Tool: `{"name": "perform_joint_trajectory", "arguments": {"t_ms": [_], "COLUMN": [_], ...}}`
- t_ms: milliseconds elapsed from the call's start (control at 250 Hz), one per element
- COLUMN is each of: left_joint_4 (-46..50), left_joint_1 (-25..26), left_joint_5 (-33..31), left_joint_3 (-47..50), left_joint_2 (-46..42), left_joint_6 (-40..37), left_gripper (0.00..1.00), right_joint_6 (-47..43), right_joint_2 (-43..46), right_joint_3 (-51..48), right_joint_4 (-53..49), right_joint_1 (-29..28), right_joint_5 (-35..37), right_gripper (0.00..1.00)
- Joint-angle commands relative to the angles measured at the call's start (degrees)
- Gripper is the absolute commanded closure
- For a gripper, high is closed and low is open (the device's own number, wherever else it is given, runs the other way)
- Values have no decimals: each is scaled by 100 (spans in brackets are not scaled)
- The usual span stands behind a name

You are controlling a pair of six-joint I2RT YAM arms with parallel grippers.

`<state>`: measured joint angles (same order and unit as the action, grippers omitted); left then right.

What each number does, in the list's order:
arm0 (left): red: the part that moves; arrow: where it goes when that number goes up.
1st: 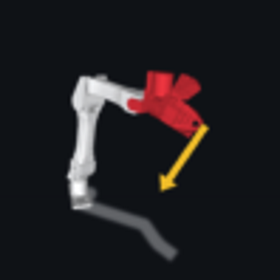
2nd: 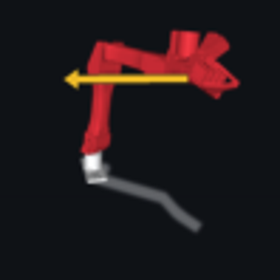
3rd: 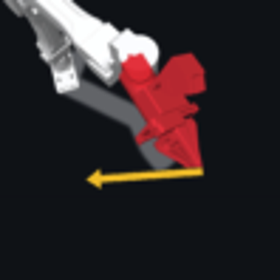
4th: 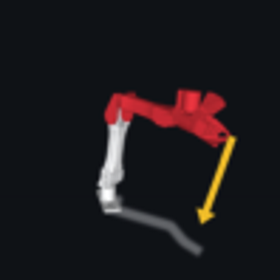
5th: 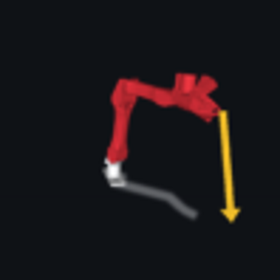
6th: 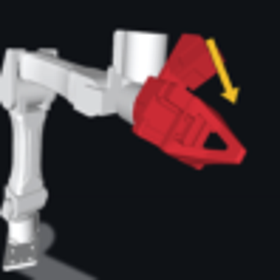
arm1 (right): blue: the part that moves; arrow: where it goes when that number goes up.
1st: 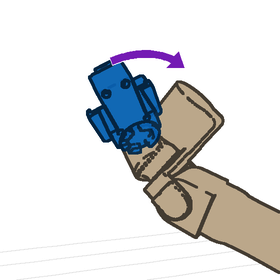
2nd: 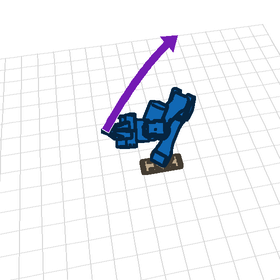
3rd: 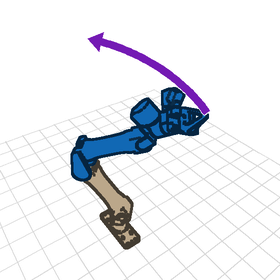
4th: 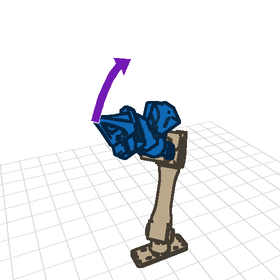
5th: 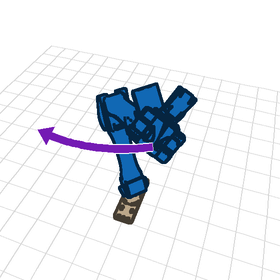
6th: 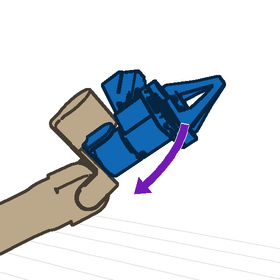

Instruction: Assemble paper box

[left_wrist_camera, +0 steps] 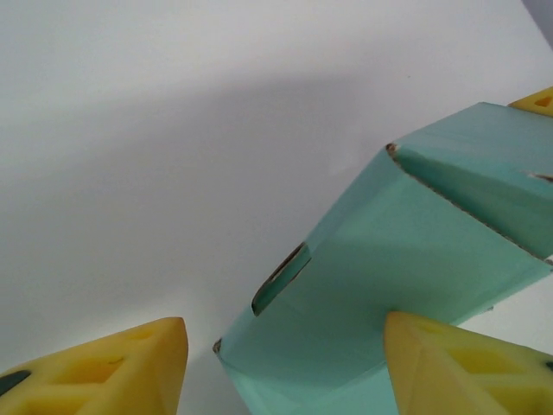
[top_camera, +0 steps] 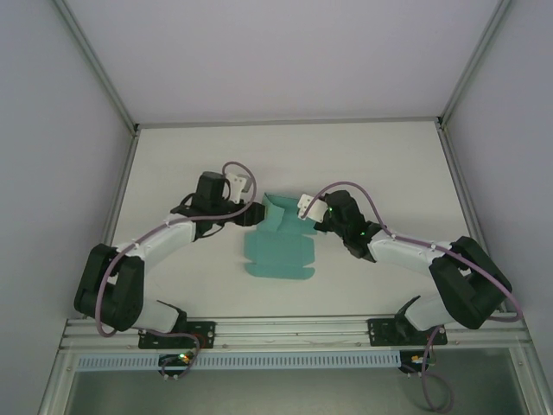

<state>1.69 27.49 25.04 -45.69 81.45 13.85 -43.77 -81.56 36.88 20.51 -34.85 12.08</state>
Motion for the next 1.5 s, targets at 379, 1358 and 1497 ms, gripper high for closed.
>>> {"name": "perform_joint_trajectory", "arguments": {"t_ms": [379,1358,1497], "left_joint_4": [-1378,-3293,-3661], "left_joint_1": [101,164,419], "left_joint_5": [-850,-904,-939], "left_joint_3": [990,1740,1746], "left_joint_2": [-369,424,691], "left_joint_6": [-179,-735,-917], "left_gripper": [35,25,23], "right_joint_6": [-836,-1739,-1802], "right_joint_2": [434,-582,-772], "right_joint_3": [322,-322,-401], "right_joint_4": [-330,1481,1779], "right_joint_1": [-441,-1094,-1190], "right_joint_5": [1096,2797,2984], "right_gripper": [100,100,100]}}
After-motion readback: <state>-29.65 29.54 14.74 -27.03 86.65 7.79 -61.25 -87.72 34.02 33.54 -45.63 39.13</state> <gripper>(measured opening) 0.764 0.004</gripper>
